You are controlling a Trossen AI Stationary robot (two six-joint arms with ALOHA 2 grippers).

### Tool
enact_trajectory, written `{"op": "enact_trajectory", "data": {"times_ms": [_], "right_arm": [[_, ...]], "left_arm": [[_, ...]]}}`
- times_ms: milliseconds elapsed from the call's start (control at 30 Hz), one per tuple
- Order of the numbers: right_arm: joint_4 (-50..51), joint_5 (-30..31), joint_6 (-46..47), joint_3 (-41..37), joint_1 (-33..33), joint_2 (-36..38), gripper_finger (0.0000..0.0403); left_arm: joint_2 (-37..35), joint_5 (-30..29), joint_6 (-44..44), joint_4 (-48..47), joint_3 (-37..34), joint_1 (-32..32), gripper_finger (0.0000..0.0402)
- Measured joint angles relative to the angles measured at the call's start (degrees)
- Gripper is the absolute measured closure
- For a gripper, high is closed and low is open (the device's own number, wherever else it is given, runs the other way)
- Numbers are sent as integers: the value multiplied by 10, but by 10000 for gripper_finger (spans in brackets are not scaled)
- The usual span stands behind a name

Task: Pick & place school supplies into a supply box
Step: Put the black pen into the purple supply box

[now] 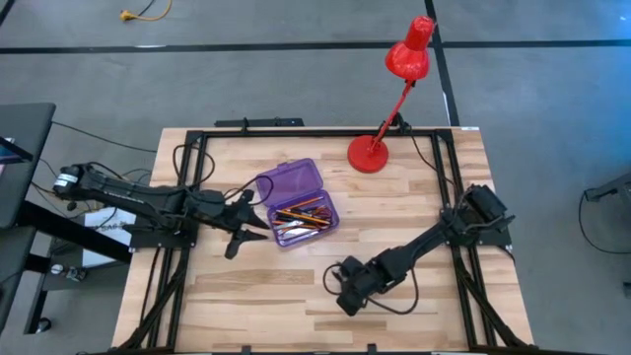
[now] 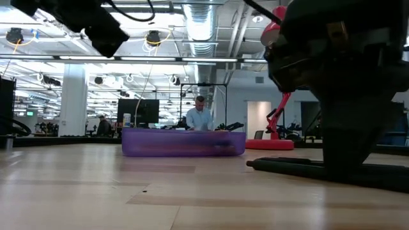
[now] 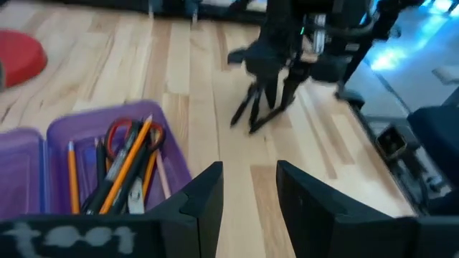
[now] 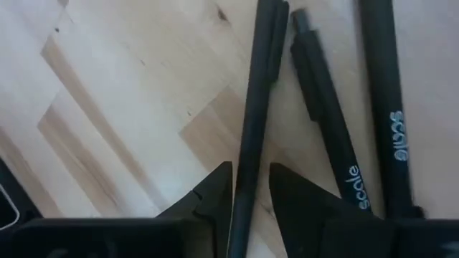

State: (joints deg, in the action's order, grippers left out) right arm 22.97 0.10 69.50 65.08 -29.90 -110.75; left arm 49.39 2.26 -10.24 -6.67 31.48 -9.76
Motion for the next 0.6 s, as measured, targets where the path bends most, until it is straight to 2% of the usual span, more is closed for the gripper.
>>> {"op": "enact_trajectory", "data": {"times_ms": [133, 267, 433, 533, 600], "right_arm": [[27, -19, -46, 29, 18, -24, 310], [55, -8, -103, 55, 40, -29, 316], [52, 41, -192, 74, 83, -34, 358], [19, 40, -227, 75, 110, -34, 390], [10, 32, -241, 76, 122, -33, 395]], "left_arm": [[-15, 1, 0, -25, 0, -2, 285], [-35, 0, 0, -51, 0, -2, 285], [-64, -13, 0, -81, 0, -2, 285], [-81, -16, -1, -88, 0, -2, 285], [-92, -21, -5, -94, 0, -2, 285]]}}
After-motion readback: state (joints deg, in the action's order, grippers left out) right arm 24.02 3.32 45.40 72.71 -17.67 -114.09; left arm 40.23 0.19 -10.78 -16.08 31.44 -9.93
